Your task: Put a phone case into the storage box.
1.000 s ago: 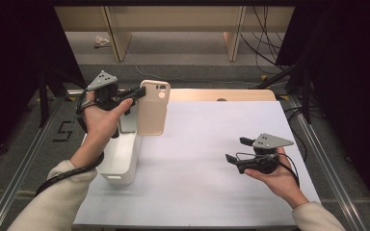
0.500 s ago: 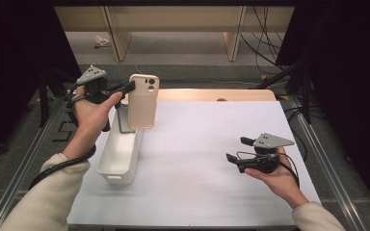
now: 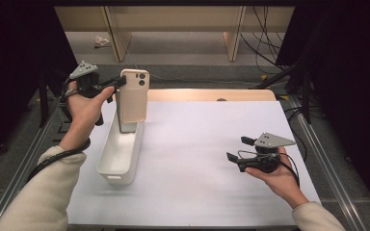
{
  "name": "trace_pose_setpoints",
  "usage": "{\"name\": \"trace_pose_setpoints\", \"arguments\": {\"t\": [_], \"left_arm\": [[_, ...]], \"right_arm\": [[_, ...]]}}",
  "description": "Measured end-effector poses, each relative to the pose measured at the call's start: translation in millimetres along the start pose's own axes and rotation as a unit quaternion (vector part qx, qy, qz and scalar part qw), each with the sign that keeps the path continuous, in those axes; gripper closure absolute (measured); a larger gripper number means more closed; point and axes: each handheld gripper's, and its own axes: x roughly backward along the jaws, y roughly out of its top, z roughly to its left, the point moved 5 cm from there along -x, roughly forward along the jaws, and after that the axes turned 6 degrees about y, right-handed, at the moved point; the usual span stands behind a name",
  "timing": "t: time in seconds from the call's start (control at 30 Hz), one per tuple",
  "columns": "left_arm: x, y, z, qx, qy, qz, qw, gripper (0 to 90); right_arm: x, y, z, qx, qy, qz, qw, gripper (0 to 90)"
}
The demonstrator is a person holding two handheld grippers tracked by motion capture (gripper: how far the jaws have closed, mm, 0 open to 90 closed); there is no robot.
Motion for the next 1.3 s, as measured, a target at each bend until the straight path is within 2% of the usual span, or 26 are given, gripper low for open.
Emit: {"name": "trace_pose_setpoints", "arguments": {"t": [0.77,0.9,1.3], "left_arm": [[-21.8,-11.2,33.9,0.005,0.04,0.012,0.9991,82.1],[-28.2,-18.2,42.3,0.011,0.051,0.019,0.9985,82.1],[-44.6,-49.1,58.1,0.026,0.062,0.043,0.9968,81.7]], "right_arm": [[1.6,0.0,0.7,-0.004,0.001,-0.002,1.0,17.4],[1.9,0.3,0.4,-0.004,0.001,-0.003,1.0,17.4],[1.7,-0.3,-0.2,-0.006,0.001,-0.004,1.0,17.5]]}}
